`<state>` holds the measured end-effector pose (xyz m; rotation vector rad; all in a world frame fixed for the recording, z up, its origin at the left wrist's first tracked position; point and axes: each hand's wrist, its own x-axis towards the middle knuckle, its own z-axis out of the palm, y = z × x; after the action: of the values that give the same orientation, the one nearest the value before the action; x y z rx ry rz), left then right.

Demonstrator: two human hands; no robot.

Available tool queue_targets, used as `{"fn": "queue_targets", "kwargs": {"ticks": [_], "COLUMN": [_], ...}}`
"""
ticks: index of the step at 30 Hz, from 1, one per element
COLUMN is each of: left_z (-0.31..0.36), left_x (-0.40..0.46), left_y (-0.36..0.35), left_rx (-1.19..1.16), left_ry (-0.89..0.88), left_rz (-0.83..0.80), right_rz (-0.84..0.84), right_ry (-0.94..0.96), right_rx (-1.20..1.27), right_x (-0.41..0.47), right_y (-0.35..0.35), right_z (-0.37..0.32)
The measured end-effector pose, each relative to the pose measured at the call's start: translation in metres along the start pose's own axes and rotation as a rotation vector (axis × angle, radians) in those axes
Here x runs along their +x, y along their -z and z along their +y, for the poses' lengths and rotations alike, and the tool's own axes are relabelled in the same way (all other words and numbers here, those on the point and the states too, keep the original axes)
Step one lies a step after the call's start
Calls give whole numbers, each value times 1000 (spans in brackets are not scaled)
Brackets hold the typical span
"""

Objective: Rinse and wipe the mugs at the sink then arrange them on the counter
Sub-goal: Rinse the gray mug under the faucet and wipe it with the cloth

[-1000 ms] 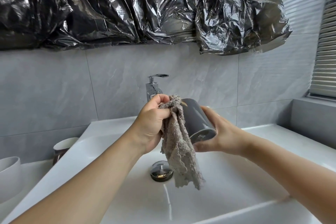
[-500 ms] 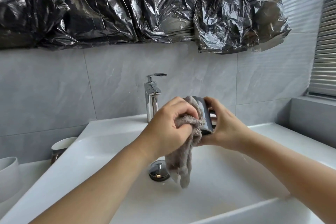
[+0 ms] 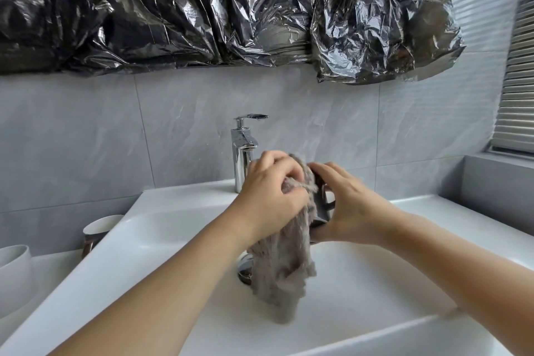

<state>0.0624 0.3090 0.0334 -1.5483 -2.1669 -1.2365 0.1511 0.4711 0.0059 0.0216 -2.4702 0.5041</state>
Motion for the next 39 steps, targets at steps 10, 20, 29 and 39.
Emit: {"fn": "queue_targets", "kwargs": {"ticks": [10, 20, 29, 39], "left_z": [3, -7, -1, -6], "left_x": [5, 5, -1, -6], "left_y": [9, -5, -3, 3], "left_rx": [-951, -245, -176, -91], "left_ry": [453, 80, -51, -133], "left_rz": [218, 197, 154, 116], "right_rz": [53, 2, 136, 207], "right_ry": [-35, -84, -186, -250], "right_rx": [514, 395, 331, 240], "right_x": [-1, -3, 0, 5], "right_y": [-2, 5, 6, 6], "right_z": [-2, -9, -3, 0]}}
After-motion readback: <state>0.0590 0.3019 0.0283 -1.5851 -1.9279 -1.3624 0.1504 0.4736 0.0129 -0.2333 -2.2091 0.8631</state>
